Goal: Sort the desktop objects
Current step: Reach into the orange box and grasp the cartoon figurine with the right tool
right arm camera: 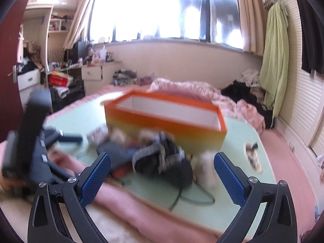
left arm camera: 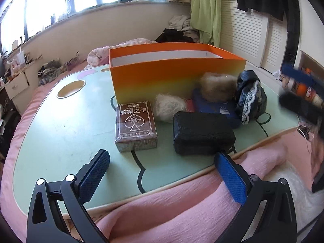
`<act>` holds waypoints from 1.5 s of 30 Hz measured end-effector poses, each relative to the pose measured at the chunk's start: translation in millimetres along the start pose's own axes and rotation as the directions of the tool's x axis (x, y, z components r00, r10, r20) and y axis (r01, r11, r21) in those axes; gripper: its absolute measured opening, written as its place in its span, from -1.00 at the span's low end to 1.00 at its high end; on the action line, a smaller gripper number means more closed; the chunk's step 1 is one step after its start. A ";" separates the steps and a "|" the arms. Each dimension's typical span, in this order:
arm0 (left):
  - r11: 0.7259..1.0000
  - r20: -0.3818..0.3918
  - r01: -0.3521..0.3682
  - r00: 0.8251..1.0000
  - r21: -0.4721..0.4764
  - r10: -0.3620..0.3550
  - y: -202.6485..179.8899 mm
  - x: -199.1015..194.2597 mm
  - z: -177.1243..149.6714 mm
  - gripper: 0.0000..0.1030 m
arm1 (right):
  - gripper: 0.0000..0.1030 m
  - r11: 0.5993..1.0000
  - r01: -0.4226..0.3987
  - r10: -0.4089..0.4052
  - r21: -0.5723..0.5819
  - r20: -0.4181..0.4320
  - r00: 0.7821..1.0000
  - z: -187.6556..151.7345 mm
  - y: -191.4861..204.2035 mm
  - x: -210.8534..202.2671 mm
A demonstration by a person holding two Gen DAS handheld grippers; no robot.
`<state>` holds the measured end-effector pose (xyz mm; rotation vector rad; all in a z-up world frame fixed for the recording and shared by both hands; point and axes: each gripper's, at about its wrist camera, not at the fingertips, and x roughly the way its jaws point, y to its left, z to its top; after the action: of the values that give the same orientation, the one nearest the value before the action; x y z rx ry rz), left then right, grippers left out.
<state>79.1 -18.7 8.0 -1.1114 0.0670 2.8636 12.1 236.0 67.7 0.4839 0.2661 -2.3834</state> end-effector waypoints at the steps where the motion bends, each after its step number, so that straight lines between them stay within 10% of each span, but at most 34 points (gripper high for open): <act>1: 1.000 0.003 -0.001 1.000 0.001 0.001 0.3 0.6 0.0 1.00 | 0.99 1.000 0.000 0.000 0.021 -0.002 1.000 10.6 -2.0 3.8; 13: 1.000 0.011 -0.011 1.000 0.000 0.011 1.9 4.6 2.0 0.99 | 0.99 0.979 -0.006 0.063 0.203 -0.274 0.960 55.7 -9.9 111.4; 45: 1.000 0.015 -0.012 1.000 -0.003 0.012 2.9 4.1 0.9 0.99 | 0.98 0.991 0.006 0.033 0.135 -0.283 0.959 43.0 0.9 119.1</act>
<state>75.3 -21.3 5.9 -1.0944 0.0691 2.8833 -82.2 152.1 57.8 0.8932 0.2286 -2.3238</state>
